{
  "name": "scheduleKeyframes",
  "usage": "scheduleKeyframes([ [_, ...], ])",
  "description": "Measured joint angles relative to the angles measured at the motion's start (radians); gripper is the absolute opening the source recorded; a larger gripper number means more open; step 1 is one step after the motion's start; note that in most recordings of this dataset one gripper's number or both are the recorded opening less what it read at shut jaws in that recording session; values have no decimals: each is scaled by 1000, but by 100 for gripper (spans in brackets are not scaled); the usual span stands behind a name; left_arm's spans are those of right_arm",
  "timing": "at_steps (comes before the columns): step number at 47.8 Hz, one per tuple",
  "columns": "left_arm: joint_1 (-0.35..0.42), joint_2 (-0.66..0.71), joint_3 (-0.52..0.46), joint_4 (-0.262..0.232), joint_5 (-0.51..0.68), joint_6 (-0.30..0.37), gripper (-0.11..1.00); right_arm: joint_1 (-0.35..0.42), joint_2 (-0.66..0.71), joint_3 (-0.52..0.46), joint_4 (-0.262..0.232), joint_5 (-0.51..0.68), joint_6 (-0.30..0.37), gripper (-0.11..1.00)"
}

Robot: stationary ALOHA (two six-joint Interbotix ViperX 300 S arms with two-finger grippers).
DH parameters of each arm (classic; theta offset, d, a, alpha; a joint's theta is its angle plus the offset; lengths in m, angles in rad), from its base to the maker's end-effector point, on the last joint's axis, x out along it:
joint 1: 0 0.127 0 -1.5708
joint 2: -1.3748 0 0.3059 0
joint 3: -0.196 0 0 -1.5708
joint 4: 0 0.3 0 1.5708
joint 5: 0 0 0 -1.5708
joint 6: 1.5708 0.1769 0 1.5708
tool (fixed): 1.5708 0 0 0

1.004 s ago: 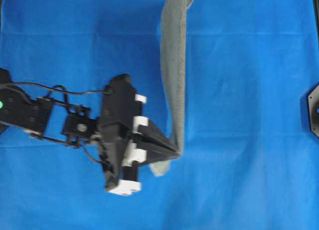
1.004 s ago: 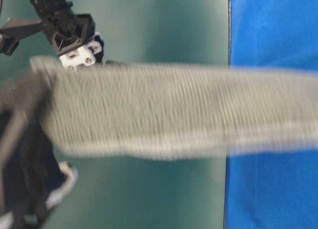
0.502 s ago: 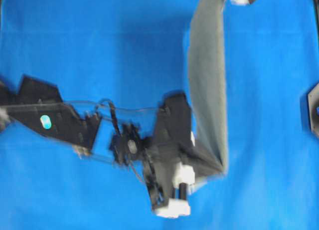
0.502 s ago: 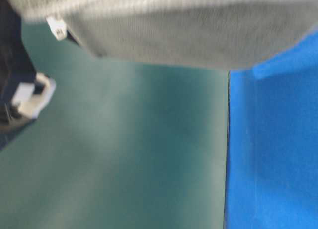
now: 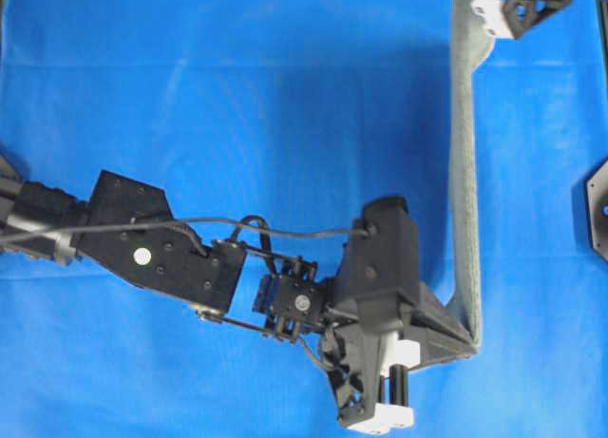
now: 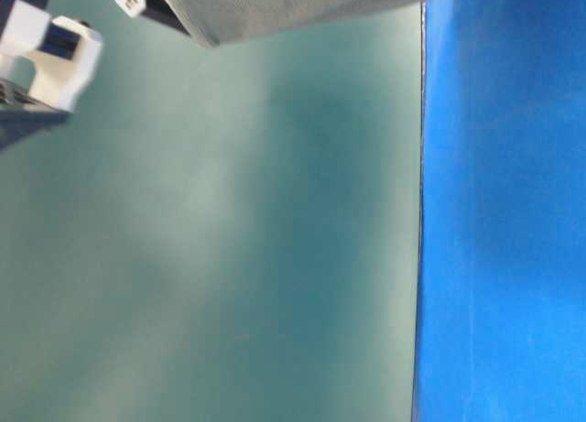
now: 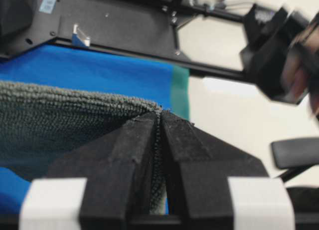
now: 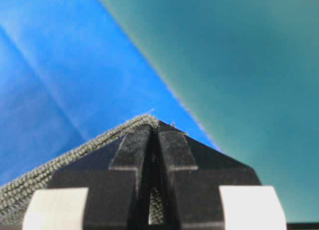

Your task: Fold a large towel.

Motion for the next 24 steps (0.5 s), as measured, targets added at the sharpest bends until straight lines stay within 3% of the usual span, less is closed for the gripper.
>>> scheduleKeyframes([
  [13,-3,-9,255,-14,-172,-295,2,18,301,-138,0,-25,-55,2],
  [24,-38,-18,426,-15,-201,-451,2,55,523,-261,0,-126,-92,2],
])
